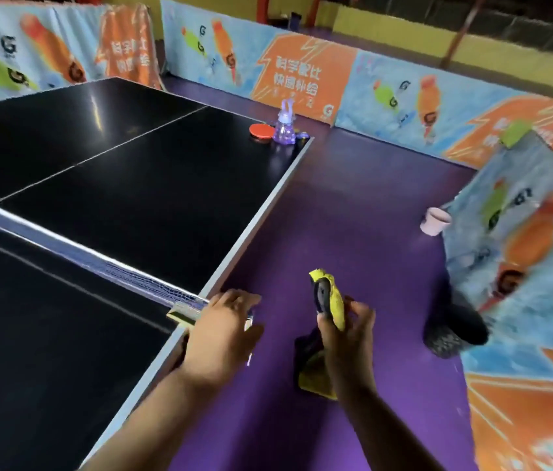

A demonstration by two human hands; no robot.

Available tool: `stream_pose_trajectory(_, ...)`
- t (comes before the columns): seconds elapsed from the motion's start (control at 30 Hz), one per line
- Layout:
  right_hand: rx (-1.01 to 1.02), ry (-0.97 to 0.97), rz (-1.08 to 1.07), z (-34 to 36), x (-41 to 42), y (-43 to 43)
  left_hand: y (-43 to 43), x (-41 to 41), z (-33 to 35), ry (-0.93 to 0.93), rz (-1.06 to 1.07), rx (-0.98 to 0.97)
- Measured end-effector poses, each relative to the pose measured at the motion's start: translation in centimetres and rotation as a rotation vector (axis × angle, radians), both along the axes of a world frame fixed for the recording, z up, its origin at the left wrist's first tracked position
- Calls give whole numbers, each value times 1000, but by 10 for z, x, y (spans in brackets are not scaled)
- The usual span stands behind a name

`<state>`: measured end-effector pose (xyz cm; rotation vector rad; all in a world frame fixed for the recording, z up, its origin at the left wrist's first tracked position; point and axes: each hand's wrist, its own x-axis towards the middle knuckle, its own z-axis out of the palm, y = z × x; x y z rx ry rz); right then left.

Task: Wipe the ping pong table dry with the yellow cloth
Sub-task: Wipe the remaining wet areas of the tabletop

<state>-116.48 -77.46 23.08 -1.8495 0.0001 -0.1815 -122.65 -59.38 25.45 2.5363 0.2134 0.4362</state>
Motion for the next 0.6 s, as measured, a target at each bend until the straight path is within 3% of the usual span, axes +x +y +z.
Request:
stream_pose_trajectory(0.27, -33, 100, -178, -15, 46, -85, -82, 91, -11, 62, -309, 11)
stream_pose_trajectory(0.6, 142, 184, -284, -17, 202, -196, -227, 282, -10, -53, -405, -54)
